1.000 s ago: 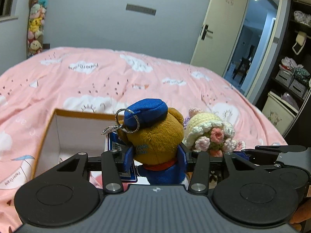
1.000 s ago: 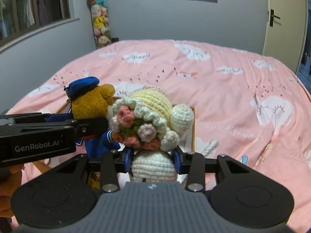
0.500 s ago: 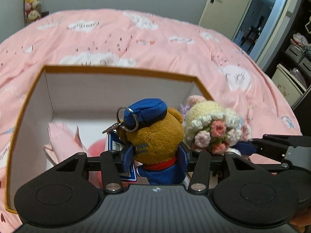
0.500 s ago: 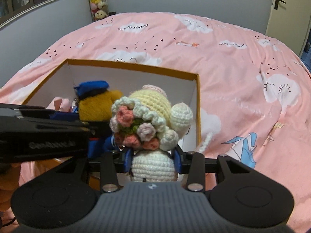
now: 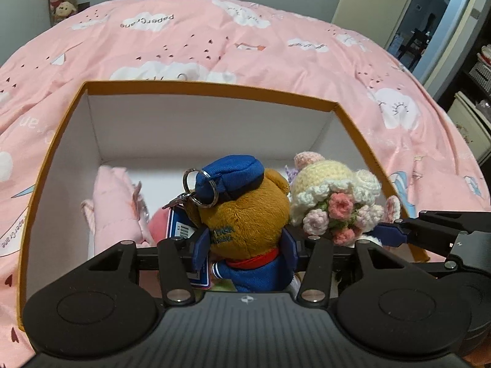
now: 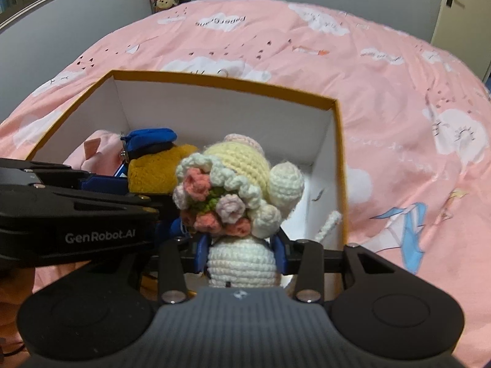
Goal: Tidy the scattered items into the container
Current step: 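Carry the bear in left tool and crocheted doll in right tool into the box, then open left tool dropping the bear while right tool releases the crocheted doll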
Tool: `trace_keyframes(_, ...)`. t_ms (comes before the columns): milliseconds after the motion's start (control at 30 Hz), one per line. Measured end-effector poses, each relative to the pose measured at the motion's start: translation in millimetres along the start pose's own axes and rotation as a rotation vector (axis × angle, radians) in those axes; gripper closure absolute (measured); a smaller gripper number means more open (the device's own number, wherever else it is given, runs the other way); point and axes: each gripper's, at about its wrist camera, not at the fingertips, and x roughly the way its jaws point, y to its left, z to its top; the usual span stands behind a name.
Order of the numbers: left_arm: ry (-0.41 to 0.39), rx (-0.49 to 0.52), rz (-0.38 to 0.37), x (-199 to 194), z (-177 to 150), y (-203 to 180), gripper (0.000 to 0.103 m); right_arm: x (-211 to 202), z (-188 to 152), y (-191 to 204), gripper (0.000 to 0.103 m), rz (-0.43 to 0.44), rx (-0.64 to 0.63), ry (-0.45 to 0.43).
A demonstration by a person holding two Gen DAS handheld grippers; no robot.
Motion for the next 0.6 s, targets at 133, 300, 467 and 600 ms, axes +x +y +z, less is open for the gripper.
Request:
trace_keyframes(133, 0.024, -0.019, -0.025, 6, 0, 4, 0.045, 7, 0, -3, 0.058, 0.013, 0.034, 0.033)
trace_keyframes(300, 0.03, -0.036, -0.044, 8, -2, 7, 0.043, 6, -1, -6, 0.058, 0.009, 0.044, 0.044)
trace_keyframes(467, 0.033, -0.056, -0.046, 9, -3, 10, 0.04, 4, -2, -9, 0.057, 0.003, 0.056, 0.04)
trace_keyframes(600, 0.029, -0.061, -0.054, 7, -3, 9, 0.039, 1, -4, -12, 0.057, -0.005, 0.065, 0.038)
